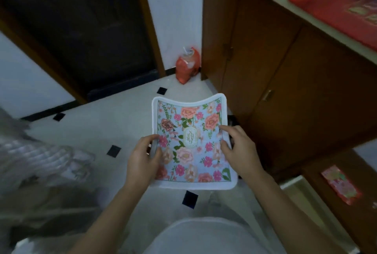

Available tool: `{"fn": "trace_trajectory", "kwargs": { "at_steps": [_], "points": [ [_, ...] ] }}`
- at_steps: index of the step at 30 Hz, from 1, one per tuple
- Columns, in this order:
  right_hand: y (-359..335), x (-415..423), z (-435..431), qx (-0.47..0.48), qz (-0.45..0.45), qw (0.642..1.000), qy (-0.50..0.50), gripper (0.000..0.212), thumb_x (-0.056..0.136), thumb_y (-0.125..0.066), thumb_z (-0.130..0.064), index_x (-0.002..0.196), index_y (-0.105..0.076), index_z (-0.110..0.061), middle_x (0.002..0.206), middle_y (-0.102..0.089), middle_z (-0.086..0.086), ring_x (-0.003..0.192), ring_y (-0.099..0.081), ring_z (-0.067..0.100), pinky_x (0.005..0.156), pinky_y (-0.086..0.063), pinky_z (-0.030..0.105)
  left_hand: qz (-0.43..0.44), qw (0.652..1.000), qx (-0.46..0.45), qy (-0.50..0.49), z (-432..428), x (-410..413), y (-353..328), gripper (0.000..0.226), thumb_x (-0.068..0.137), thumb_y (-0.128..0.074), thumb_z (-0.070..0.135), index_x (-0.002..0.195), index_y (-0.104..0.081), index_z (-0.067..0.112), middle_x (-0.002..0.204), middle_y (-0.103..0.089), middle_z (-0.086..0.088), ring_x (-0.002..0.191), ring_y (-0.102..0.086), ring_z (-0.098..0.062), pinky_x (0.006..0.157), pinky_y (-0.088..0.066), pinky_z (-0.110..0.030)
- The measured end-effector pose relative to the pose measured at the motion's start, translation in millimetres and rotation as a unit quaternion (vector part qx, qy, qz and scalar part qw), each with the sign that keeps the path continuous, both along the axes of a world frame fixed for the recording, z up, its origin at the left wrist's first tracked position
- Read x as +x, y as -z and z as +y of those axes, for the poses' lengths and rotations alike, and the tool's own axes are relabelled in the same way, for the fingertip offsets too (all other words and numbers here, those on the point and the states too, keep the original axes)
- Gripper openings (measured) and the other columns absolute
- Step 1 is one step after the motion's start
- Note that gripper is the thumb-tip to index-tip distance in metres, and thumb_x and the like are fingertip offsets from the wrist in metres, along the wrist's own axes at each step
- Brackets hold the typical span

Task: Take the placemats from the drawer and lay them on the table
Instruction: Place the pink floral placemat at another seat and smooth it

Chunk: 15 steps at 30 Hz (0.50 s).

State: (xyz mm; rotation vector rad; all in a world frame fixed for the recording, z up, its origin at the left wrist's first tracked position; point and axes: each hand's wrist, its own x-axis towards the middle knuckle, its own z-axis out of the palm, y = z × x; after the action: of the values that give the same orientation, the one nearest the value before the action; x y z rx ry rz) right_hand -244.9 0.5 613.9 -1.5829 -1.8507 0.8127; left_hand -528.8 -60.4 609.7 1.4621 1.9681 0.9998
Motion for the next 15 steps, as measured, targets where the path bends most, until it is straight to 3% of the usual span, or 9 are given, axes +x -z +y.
{"fn": "trace_trajectory", "kwargs": {
  "at_steps": [3,8,15],
  "points": [
    [0.1,-43.5,61.9,0.004,0.003,0.995,-0.097,0.038,0.096,-0.057,-0.018,0.132,-0.057,-0.028,0.112,-0.05,-0.016,0.087,-0.055,-0.011,0.066,-0.042,0.0,-0.002,0.995,0.006,-0.104,4.6,-24.4,-5.1,0.032,0.092,-0.066,0.012,0.121,-0.062,0.024,0.11,-0.066,0.001,0.09,-0.067,-0.017,0.072,-0.06,-0.039],
    [-5.0,-145.9,120.9,0.03,-0.011,0.955,-0.294,0.042,0.093,-0.061,-0.018,0.132,-0.056,-0.033,0.103,-0.044,-0.023,0.072,-0.055,0.004,0.06,-0.039,0.007,0.03,0.954,0.013,-0.298,-25.9,-61.8,-12.6,0.035,0.087,-0.069,0.012,0.118,-0.065,0.028,0.109,-0.066,0.011,0.086,-0.062,-0.007,0.076,-0.051,-0.026],
    [-10.9,-274.6,143.5,0.044,0.016,0.892,-0.449,0.042,0.093,-0.061,-0.019,0.133,-0.055,-0.033,0.106,-0.046,-0.027,0.081,-0.056,-0.003,0.067,-0.04,0.001,0.046,0.895,0.05,-0.441,-55.6,-114.8,-13.8,0.036,0.088,-0.068,0.009,0.12,-0.063,0.025,0.108,-0.063,0.016,0.096,-0.059,0.006,0.079,-0.041,-0.002]
  ]
}}
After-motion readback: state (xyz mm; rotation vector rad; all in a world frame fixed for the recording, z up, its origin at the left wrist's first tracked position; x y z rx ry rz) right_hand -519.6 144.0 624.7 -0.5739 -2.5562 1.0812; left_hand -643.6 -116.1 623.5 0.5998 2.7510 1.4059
